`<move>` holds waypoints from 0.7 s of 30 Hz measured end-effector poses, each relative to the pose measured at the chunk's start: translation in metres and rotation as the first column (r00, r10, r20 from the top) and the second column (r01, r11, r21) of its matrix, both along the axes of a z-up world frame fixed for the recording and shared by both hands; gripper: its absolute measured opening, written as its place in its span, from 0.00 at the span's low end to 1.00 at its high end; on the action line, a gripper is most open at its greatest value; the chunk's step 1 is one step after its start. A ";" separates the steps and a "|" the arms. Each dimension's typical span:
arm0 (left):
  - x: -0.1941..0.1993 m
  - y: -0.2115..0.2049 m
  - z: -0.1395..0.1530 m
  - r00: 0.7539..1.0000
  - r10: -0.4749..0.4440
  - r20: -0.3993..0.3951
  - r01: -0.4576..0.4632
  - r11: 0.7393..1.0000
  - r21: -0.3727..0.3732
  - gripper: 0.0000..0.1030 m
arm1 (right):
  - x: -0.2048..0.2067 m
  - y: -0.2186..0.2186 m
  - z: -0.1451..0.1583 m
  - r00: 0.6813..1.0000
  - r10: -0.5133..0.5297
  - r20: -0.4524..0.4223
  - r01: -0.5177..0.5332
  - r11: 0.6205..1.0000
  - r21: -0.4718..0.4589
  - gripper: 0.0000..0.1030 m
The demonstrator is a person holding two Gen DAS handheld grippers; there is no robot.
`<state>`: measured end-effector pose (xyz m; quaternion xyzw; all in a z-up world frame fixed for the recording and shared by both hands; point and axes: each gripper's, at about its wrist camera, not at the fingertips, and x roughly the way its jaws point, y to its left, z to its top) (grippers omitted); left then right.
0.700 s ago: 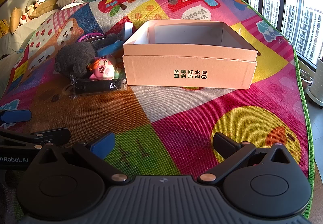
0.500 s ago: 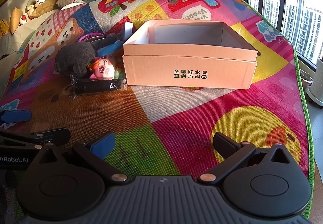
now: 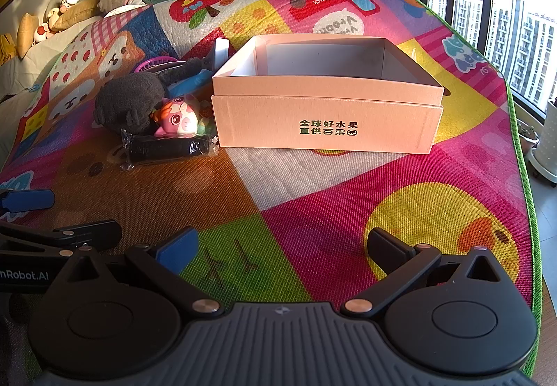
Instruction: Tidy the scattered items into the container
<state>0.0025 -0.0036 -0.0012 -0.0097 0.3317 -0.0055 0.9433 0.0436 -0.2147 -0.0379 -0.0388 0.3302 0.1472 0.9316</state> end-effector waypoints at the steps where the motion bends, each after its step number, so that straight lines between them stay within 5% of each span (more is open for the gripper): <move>1: 0.000 0.000 0.000 1.000 0.000 0.000 0.000 1.000 0.000 1.00 | 0.000 0.000 0.000 1.000 0.000 0.000 0.000 1.000 0.000 1.00; 21: -0.003 -0.001 0.001 1.000 -0.003 -0.004 0.003 1.000 0.011 1.00 | 0.003 0.003 0.002 1.000 0.011 -0.017 -0.012 1.000 -0.026 1.00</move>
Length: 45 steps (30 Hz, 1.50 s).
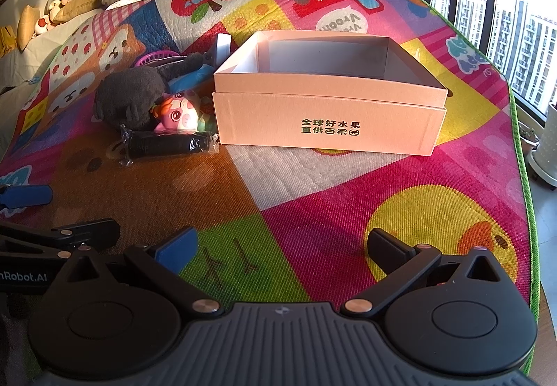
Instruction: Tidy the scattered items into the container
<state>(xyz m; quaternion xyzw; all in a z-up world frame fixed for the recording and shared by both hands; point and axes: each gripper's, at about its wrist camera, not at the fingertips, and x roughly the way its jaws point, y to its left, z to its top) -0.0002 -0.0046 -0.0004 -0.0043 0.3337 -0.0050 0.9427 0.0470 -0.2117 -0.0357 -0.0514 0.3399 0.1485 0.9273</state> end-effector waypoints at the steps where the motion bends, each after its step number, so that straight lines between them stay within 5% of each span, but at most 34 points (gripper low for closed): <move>1: 0.000 0.000 0.000 1.000 -0.001 -0.002 0.001 1.000 0.004 1.00 | 0.001 0.000 0.000 1.000 0.003 -0.003 -0.003 1.000 -0.001 1.00; 18: -0.005 0.001 0.000 0.999 -0.036 -0.013 0.036 0.999 0.024 1.00 | -0.002 -0.007 0.003 0.999 -0.009 -0.050 0.010 1.000 0.008 1.00; 22: -0.006 0.015 0.006 0.999 -0.052 -0.006 0.051 0.998 -0.043 1.00 | -0.003 -0.007 0.003 0.999 0.007 -0.048 -0.007 1.000 0.001 1.00; 28: 0.002 0.062 0.027 0.997 0.061 0.051 -0.058 0.997 -0.059 1.00 | 0.000 0.001 0.010 0.998 0.053 -0.046 -0.052 0.999 0.009 1.00; 33: 0.004 0.106 0.038 0.980 0.183 0.077 -0.172 0.976 -0.132 1.00 | 0.004 0.047 0.037 0.976 0.172 0.133 -0.172 0.985 -0.015 1.00; 36: -0.002 0.124 0.041 0.970 0.227 0.089 -0.206 0.957 -0.203 1.00 | 0.024 0.077 0.037 0.976 0.198 0.093 -0.199 0.980 0.006 1.00; 40: -0.002 0.129 0.040 0.970 0.227 0.084 -0.209 0.961 -0.182 1.00 | 0.047 0.108 0.023 0.977 0.211 0.017 -0.211 0.977 -0.013 1.00; 43: 0.000 0.124 0.040 0.977 0.198 0.083 -0.182 0.968 -0.171 1.00 | 0.055 0.117 0.015 0.982 0.187 0.002 -0.187 0.981 -0.043 0.92; 45: 0.003 0.116 0.040 0.983 0.163 0.088 -0.148 0.978 -0.147 1.00 | 0.053 0.114 0.015 0.981 0.194 0.009 -0.194 0.980 -0.053 0.79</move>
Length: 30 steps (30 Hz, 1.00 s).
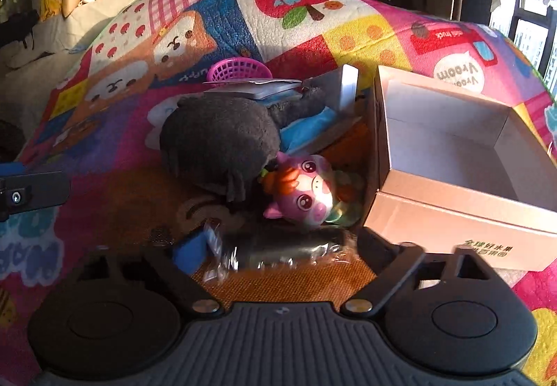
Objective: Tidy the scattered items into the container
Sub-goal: 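Reach the right tool to the black cylinder in plastic bag and grasp it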
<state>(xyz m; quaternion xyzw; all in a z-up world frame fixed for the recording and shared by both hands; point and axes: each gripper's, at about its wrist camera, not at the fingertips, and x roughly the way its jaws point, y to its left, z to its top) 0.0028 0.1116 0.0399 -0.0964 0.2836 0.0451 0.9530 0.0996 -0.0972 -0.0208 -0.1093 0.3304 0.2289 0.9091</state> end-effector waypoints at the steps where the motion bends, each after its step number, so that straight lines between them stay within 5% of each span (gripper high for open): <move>1: 0.002 -0.005 0.000 1.000 -0.023 -0.002 0.023 1.000 0.017 1.00 | -0.003 -0.004 0.001 1.000 0.013 -0.004 -0.013 1.000 0.012 0.74; 5: 0.015 -0.027 -0.003 0.994 -0.108 -0.023 0.109 0.992 0.067 1.00 | -0.020 -0.031 0.004 0.997 0.061 -0.045 -0.058 0.997 0.049 0.49; 10: 0.025 -0.037 -0.007 0.993 -0.114 -0.018 0.115 0.993 0.010 1.00 | -0.046 -0.069 -0.001 1.000 -0.017 0.025 0.018 0.999 -0.030 0.46; 13: 0.024 -0.041 -0.013 0.992 -0.125 -0.014 0.125 0.992 -0.037 1.00 | -0.047 -0.093 0.001 0.998 -0.068 0.004 0.068 0.998 0.006 0.49; 15: 0.021 -0.045 -0.017 0.992 -0.127 -0.002 0.127 0.992 -0.018 1.00 | -0.047 -0.102 0.004 0.996 -0.089 0.015 0.088 0.995 0.042 0.60; 19: 0.019 -0.050 -0.021 0.992 -0.126 -0.026 0.127 0.992 0.022 1.00 | -0.044 -0.093 0.006 0.998 -0.042 0.046 0.039 0.997 0.066 0.60; 20: 0.019 -0.049 -0.022 0.992 -0.120 -0.033 0.121 0.992 0.022 1.00 | -0.042 -0.089 0.005 0.999 -0.027 0.046 0.024 0.998 0.060 0.58; 24: 0.020 -0.045 -0.029 0.989 -0.122 -0.079 0.122 0.993 -0.005 1.00 | -0.036 -0.076 -0.003 1.000 0.018 0.007 -0.019 1.000 0.021 0.25; 30: 0.017 -0.044 -0.033 0.989 -0.121 -0.081 0.120 0.993 -0.017 1.00 | -0.063 -0.110 0.002 0.996 0.087 0.017 -0.085 0.994 -0.061 0.24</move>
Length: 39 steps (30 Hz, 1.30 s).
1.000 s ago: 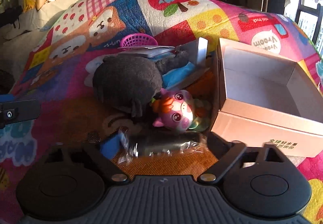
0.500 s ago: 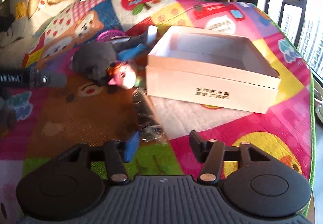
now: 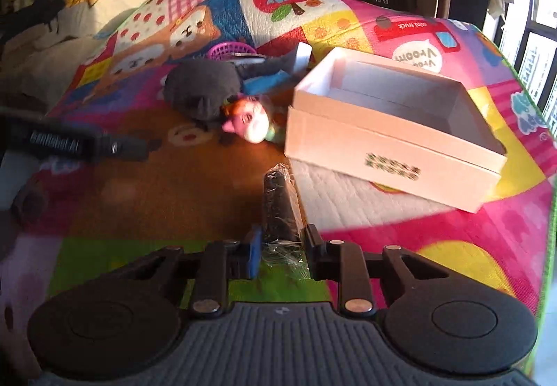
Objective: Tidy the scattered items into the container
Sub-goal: 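Reach the right tool to the black cylinder in plastic bag and grasp it, then grasp the black plush toy with the left tool while the right tool holds the cylinder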
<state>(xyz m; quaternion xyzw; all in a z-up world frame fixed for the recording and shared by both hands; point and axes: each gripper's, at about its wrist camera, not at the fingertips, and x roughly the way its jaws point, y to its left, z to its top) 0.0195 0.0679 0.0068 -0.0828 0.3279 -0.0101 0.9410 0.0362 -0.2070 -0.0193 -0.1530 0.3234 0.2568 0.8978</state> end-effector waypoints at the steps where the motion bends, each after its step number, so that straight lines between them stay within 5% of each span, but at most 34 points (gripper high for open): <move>1: 0.000 0.000 0.000 1.000 -0.002 0.000 0.002 1.000 0.001 1.00 | -0.004 -0.008 -0.001 1.000 0.001 0.015 0.000 1.000 -0.029 0.25; 5: 0.001 -0.002 0.000 1.000 -0.005 0.001 0.005 1.000 0.010 1.00 | -0.009 -0.030 -0.008 0.977 -0.095 0.193 0.132 0.973 -0.189 0.51; 8: 0.000 -0.004 0.000 1.000 -0.013 -0.002 0.013 1.000 0.019 1.00 | 0.001 -0.038 -0.014 0.940 -0.191 0.282 0.260 0.937 -0.231 0.58; 10: 0.001 -0.006 0.000 1.000 -0.014 -0.005 0.014 1.000 0.027 1.00 | 0.011 -0.047 -0.008 0.937 -0.252 0.243 0.292 0.946 -0.143 0.64; 12: 0.001 -0.007 0.000 1.000 -0.014 -0.008 0.014 0.999 0.034 1.00 | 0.018 -0.061 0.007 0.949 -0.273 0.156 0.271 0.962 0.039 0.77; 15: 0.001 -0.008 0.000 1.000 -0.015 -0.010 0.016 0.999 0.043 1.00 | 0.034 -0.082 0.026 0.936 -0.333 0.116 0.291 0.914 0.282 0.99; 18: 0.002 -0.008 0.000 1.000 -0.026 -0.009 0.027 0.999 0.040 1.00 | 0.072 -0.096 0.030 0.884 -0.456 0.103 0.391 0.841 0.374 1.00; 21: 0.001 -0.007 0.000 0.999 -0.042 -0.003 0.042 0.999 0.028 1.00 | 0.115 -0.099 0.025 0.885 -0.465 0.011 0.418 0.806 0.419 1.00; 30: 0.002 -0.009 0.000 0.995 -0.095 0.001 0.095 0.995 0.009 1.00 | 0.129 -0.070 0.023 0.948 -0.312 -0.060 0.306 0.843 0.443 1.00; 33: 0.007 -0.012 0.007 0.991 -0.131 0.022 0.130 0.990 0.059 1.00 | 0.107 -0.073 0.023 0.931 -0.364 -0.013 0.335 0.841 0.425 1.00; 36: 0.023 -0.012 0.022 0.994 -0.078 0.081 0.065 0.985 0.158 1.00 | 0.082 -0.075 0.021 0.918 -0.395 0.034 0.353 0.854 0.381 1.00; 39: 0.049 -0.007 0.038 0.992 -0.019 0.128 0.003 0.992 0.126 1.00 | 0.061 -0.078 0.014 0.913 -0.406 0.022 0.370 0.853 0.368 1.00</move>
